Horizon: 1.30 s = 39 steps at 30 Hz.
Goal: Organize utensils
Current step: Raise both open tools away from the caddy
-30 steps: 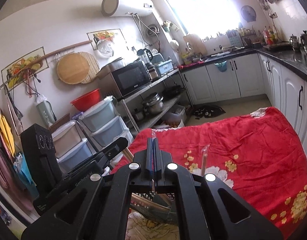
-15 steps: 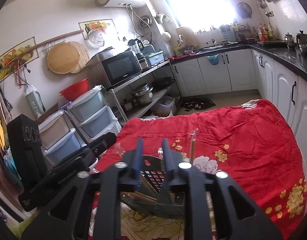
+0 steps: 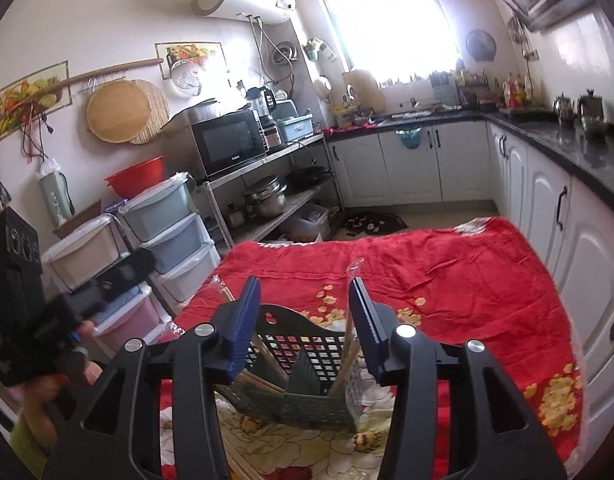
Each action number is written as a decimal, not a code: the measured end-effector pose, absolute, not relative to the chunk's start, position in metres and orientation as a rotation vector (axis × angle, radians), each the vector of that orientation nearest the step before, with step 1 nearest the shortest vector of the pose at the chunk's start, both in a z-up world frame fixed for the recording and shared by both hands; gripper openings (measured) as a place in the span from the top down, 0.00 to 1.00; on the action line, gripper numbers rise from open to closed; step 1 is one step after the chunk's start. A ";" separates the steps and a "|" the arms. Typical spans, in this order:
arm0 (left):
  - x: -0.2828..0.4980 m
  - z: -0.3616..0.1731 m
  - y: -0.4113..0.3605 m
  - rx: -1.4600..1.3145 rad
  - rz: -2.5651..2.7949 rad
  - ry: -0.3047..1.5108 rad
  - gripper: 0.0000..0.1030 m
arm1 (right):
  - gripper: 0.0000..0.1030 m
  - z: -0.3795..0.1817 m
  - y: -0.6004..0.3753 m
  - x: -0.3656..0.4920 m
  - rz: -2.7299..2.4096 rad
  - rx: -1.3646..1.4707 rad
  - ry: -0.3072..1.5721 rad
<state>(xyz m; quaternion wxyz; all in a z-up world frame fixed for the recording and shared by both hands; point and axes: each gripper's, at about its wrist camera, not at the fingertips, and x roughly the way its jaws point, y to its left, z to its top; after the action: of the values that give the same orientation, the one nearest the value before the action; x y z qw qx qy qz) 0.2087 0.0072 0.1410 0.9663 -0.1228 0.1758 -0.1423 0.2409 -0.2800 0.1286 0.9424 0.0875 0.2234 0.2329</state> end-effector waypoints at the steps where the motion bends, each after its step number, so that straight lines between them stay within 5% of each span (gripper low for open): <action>1: 0.205 0.142 0.008 -0.249 -0.288 0.351 0.11 | 0.53 0.129 -0.280 0.238 0.472 0.171 0.450; 16: 0.170 0.128 0.029 -0.283 -0.259 0.365 0.10 | 0.40 0.126 -0.284 0.198 0.453 0.129 0.410; 39: 0.131 0.082 0.050 -0.333 -0.191 0.456 0.10 | 0.38 0.098 -0.276 0.165 0.482 0.082 0.474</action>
<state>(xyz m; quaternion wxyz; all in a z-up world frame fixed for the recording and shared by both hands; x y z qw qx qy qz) 0.1312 0.0503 0.0817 0.9559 -0.1642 0.2247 -0.0941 0.1654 -0.2759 0.0982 0.9426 0.0400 0.2322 0.2365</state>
